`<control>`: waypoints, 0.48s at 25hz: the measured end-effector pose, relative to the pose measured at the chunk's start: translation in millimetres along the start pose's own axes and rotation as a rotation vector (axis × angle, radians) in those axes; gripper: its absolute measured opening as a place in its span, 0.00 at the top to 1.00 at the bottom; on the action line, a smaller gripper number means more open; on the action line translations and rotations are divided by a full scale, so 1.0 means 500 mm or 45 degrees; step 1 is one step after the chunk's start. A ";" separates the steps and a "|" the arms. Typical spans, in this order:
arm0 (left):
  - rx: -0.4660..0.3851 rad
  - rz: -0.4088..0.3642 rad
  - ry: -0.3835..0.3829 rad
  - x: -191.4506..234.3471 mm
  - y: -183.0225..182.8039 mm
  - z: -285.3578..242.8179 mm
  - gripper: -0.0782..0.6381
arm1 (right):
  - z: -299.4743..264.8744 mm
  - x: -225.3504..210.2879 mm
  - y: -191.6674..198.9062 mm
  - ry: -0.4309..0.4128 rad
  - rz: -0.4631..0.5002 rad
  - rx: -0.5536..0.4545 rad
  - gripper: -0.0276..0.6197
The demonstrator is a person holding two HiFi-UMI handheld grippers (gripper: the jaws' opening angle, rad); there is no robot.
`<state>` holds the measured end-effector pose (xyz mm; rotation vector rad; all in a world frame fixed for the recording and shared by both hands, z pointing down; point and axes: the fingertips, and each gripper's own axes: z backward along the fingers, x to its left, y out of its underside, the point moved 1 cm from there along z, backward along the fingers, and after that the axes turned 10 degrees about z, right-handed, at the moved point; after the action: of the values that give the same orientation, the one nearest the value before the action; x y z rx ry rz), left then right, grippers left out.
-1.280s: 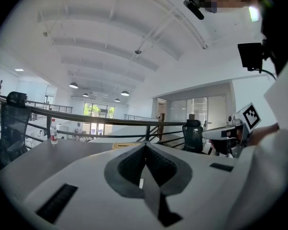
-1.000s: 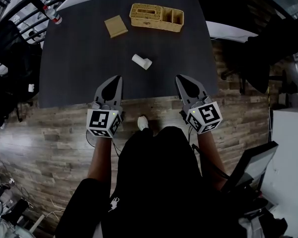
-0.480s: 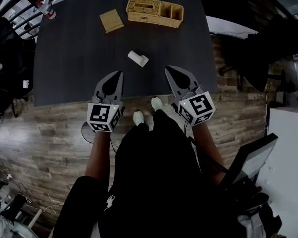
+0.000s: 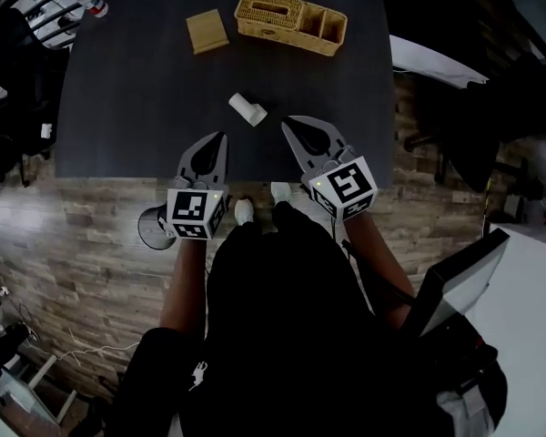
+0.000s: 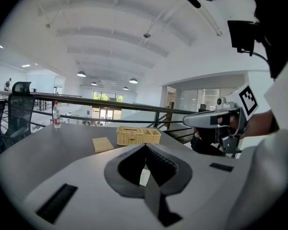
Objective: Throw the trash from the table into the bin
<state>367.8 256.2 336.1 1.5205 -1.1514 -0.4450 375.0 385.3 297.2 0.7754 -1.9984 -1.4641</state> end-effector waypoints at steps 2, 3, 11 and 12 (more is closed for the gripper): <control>0.020 0.018 -0.037 0.002 0.018 -0.010 0.88 | -0.015 -0.005 0.023 -0.041 0.017 0.017 0.95; 0.025 0.029 -0.060 0.003 0.026 -0.014 0.88 | -0.024 -0.006 0.037 -0.065 0.027 0.029 0.95; 0.029 0.102 -0.222 0.016 0.070 -0.036 0.88 | -0.111 -0.008 0.181 -0.212 0.053 0.164 0.94; 0.031 0.112 -0.238 0.021 0.075 -0.039 0.88 | -0.125 -0.007 0.202 -0.224 0.066 0.192 0.94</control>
<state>372.2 261.7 378.9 1.4660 -1.3676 -0.5238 408.7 371.8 410.4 0.6700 -2.2648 -1.4065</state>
